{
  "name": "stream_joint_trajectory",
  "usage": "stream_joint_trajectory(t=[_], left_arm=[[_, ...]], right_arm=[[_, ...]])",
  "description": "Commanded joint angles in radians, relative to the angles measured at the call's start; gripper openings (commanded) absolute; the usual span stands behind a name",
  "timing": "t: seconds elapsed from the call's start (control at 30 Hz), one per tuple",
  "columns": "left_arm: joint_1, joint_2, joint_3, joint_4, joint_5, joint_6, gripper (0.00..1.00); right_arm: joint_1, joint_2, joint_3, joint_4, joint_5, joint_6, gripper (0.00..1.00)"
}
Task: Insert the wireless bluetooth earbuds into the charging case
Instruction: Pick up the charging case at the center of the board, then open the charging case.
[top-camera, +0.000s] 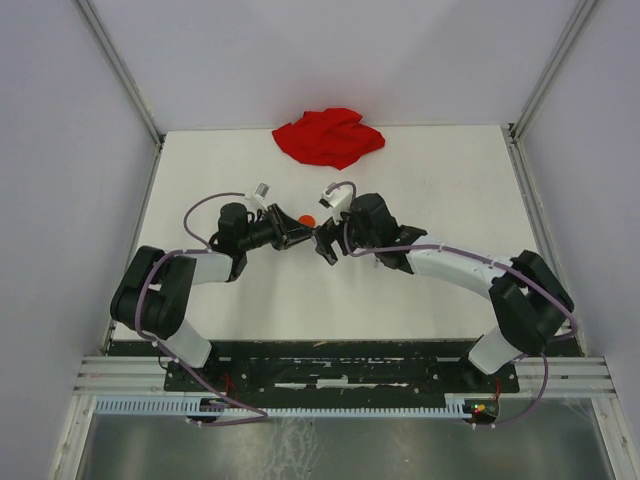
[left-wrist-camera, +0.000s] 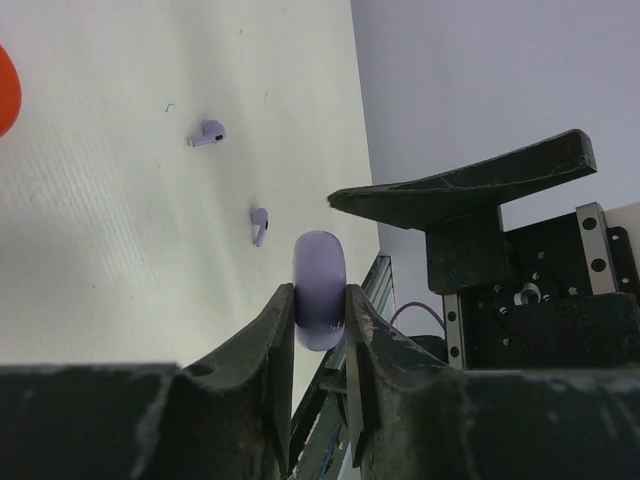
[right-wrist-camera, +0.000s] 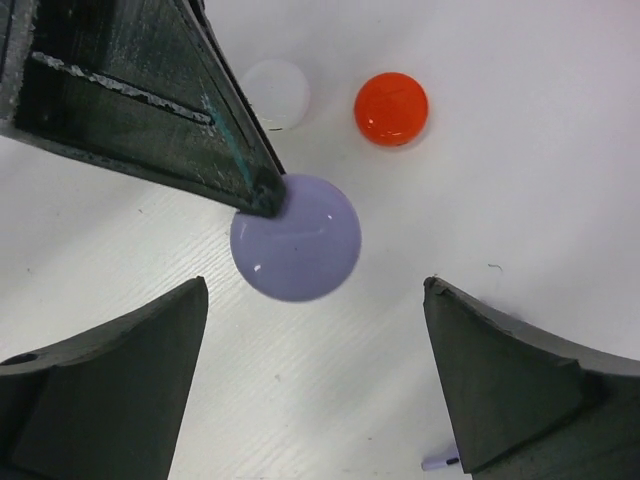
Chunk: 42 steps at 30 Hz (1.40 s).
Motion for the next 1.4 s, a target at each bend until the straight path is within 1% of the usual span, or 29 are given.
stream_joint_trajectory(t=[0.0, 0.07, 0.17, 0.47, 0.87, 1.0, 1.17, 1.3, 1.37], left_arm=[[-0.002, 0.015, -0.015, 0.125, -0.005, -0.058, 0.03], [-0.003, 0.022, -0.02, 0.158, -0.01, -0.082, 0.03], [-0.005, 0.036, -0.03, 0.217, -0.013, -0.122, 0.03], [-0.007, 0.096, -0.069, 0.403, 0.007, -0.234, 0.03], [-0.021, 0.146, -0.073, 0.548, 0.04, -0.324, 0.03], [-0.021, 0.163, -0.08, 0.594, 0.047, -0.356, 0.03], [-0.011, 0.17, -0.084, 0.612, 0.025, -0.414, 0.03], [0.007, 0.154, -0.082, 0.552, 0.005, -0.444, 0.03], [0.014, 0.13, -0.079, 0.485, -0.013, -0.437, 0.03]], right_arm=[[-0.013, -0.147, -0.081, 0.143, 0.125, 0.085, 0.98], [-0.014, -0.183, -0.106, 0.138, 0.205, 0.122, 0.99], [-0.016, -0.203, -0.12, 0.117, 0.255, 0.166, 0.99], [-0.015, -0.158, -0.112, 0.117, 0.277, 0.194, 0.99], [-0.019, -0.055, -0.076, 0.123, 0.283, 0.204, 0.99], [-0.022, -0.059, -0.079, 0.142, 0.294, 0.208, 0.99], [-0.025, -0.118, -0.091, 0.084, 0.335, 0.254, 0.99], [-0.025, -0.187, -0.098, -0.023, 0.365, 0.281, 0.99], [-0.026, -0.202, -0.06, -0.11, 0.377, 0.262, 0.99]])
